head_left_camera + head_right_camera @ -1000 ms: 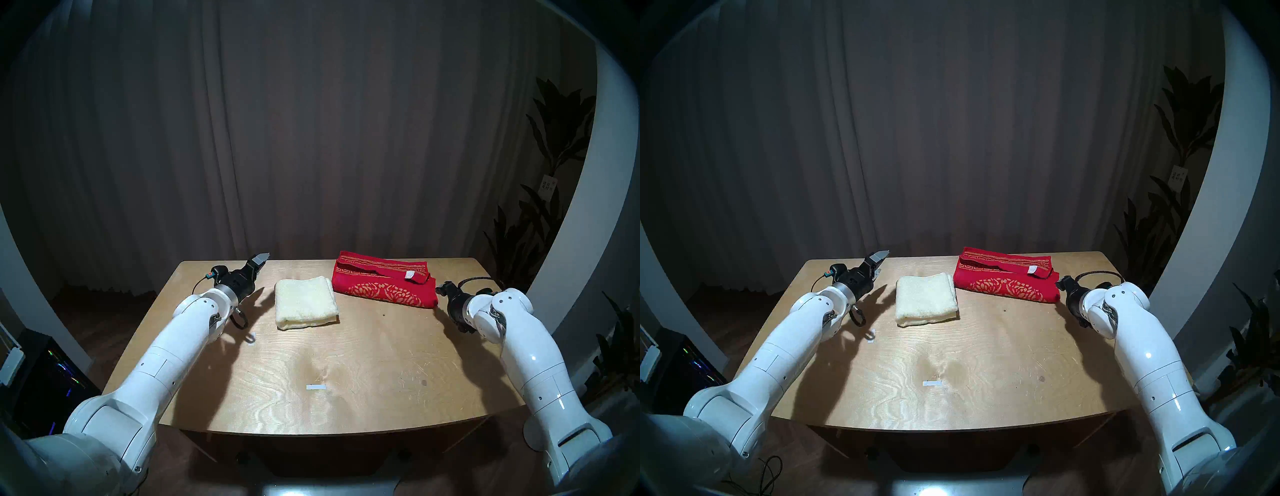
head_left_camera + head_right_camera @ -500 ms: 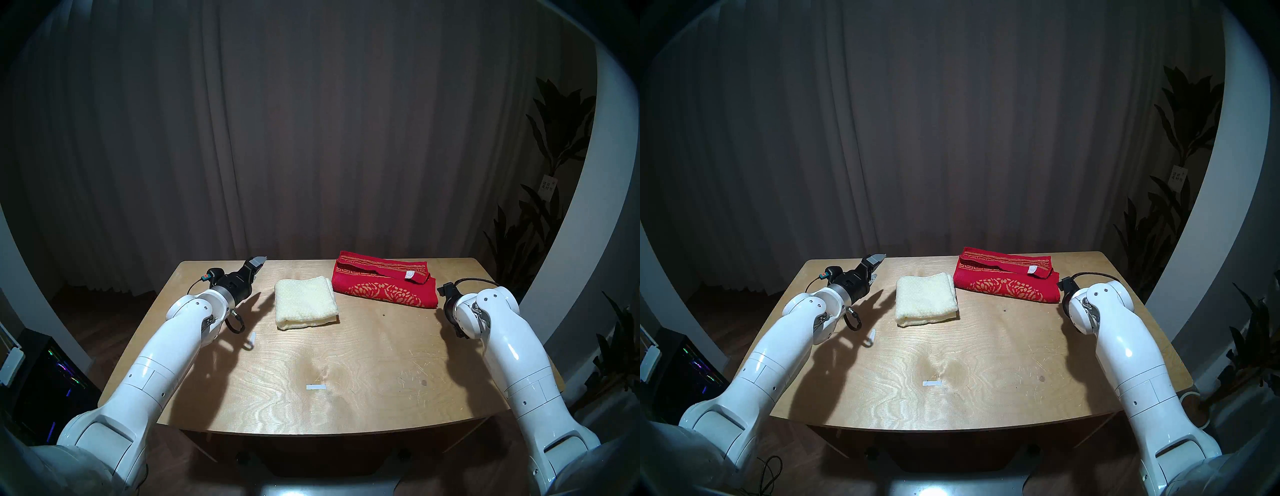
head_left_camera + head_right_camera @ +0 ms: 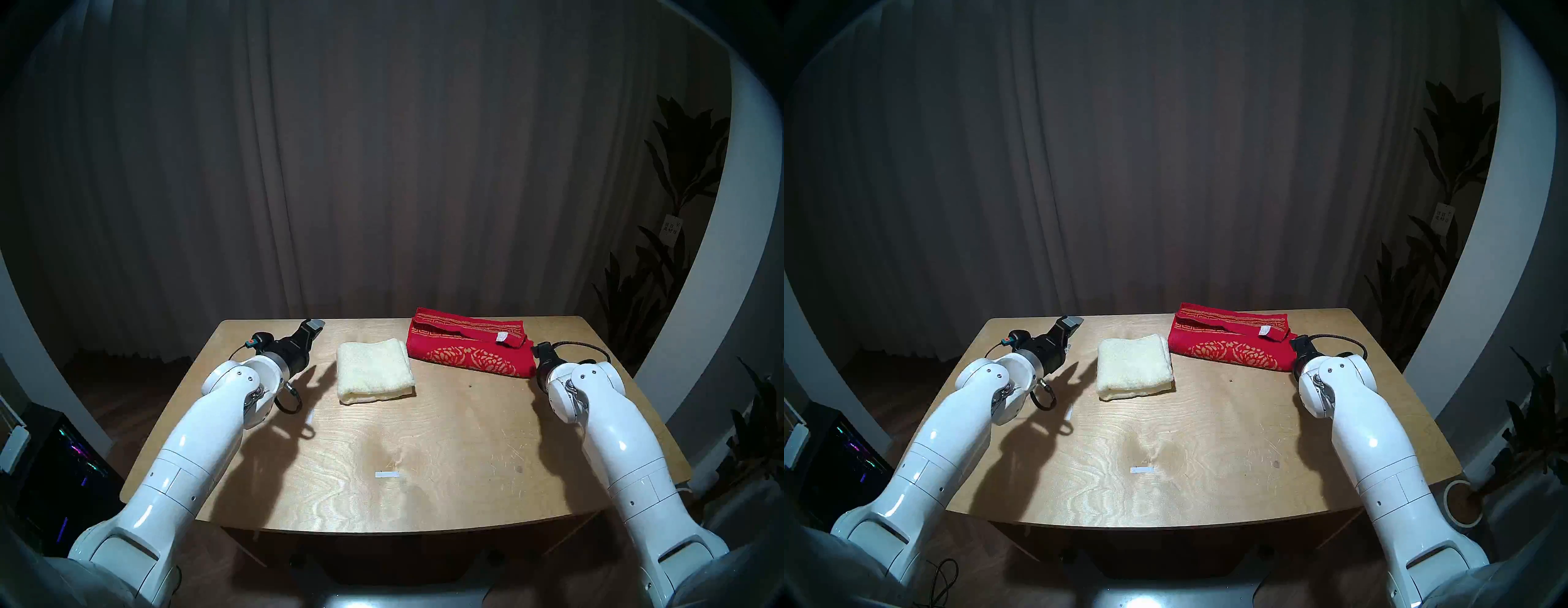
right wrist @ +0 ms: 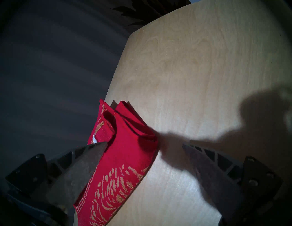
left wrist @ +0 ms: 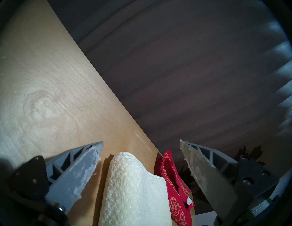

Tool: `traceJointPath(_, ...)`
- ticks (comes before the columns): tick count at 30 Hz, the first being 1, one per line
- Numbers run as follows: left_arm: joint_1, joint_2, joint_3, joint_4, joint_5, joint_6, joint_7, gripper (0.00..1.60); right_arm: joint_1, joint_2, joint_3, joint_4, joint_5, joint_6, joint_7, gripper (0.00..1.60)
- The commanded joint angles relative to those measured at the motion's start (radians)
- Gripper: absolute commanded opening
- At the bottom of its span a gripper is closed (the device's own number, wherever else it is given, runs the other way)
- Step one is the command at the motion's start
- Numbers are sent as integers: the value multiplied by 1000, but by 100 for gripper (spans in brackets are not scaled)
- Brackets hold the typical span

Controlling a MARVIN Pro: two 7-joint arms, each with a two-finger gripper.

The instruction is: Fold each towel twice and stack them on table

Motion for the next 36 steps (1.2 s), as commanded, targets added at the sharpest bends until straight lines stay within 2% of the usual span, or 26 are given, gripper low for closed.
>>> traceJointPath(1,17,-2,-13,-114,0,-28,88,160,27,-6,-1,55,1,4,97,160)
traceJointPath(5,21,-4,-11,-135,0,-37,130,160,55,-15,-8,98,7,18,137,160)
traceJointPath(12,18,-11,-8,-146,2,-52,166,160,99,-23,-26,139,4,39,118,160)
traceJointPath(27,21,-15,-18,-145,8,-69,188,160,159,-53,-73,222,6,65,107,160)
traceJointPath(36,26,-12,-30,-140,9,-72,188,160,224,-86,-117,312,-6,66,117,160)
